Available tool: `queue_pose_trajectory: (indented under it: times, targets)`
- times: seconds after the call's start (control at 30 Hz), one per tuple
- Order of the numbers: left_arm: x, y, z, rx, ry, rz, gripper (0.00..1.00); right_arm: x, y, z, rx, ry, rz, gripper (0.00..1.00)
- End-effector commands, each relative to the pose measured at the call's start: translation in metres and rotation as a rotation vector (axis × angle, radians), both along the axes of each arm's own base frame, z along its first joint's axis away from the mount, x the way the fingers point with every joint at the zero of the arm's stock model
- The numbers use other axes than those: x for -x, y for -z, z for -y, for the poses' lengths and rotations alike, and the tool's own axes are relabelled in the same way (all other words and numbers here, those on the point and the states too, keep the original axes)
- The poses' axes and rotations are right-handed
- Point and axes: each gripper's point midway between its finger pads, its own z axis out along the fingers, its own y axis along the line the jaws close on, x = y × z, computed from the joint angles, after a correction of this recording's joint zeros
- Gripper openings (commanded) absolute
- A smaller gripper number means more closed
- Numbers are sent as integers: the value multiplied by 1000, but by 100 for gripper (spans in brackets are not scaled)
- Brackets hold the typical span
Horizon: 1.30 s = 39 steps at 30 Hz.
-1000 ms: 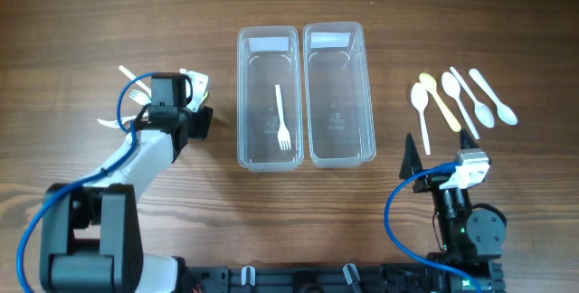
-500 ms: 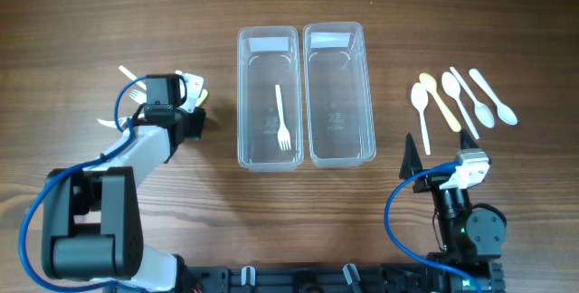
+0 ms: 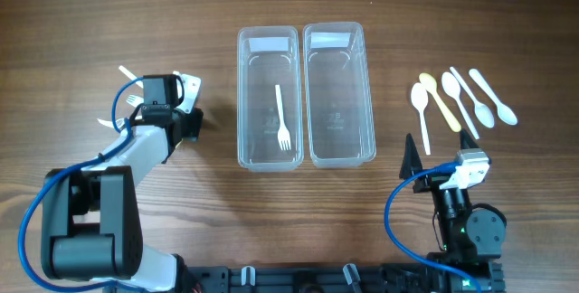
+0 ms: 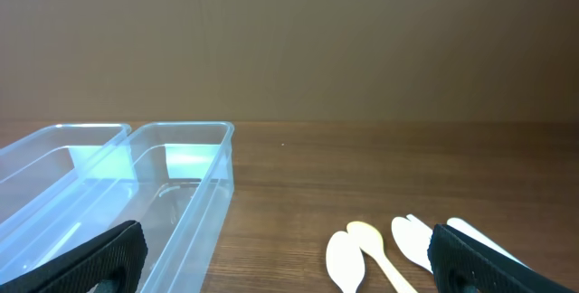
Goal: Pack container
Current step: 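Return the left gripper to the pile and grasp the yellow fork, then carry the yellow fork into the left container and release it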
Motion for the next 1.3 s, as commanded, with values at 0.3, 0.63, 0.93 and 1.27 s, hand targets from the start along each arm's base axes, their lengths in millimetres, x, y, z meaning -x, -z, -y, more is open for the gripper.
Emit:
queue_pose_trajectory:
  times: [0.3,0.63,0.93,1.27]
  targets:
    - [-34,-79,-3,1,-4,218,4,0,-1,0,5,-2,5,100]
    - [-31,-193,52,284,19,486,4,0,-1,0,5,-2,6,100]
    - [-3,-214,153,587,61,437,4,0,-1,0,5,-2,6,100]
    - [0,-148,179,601,-75,239,4,0,-1,0,5,-2,5,100]
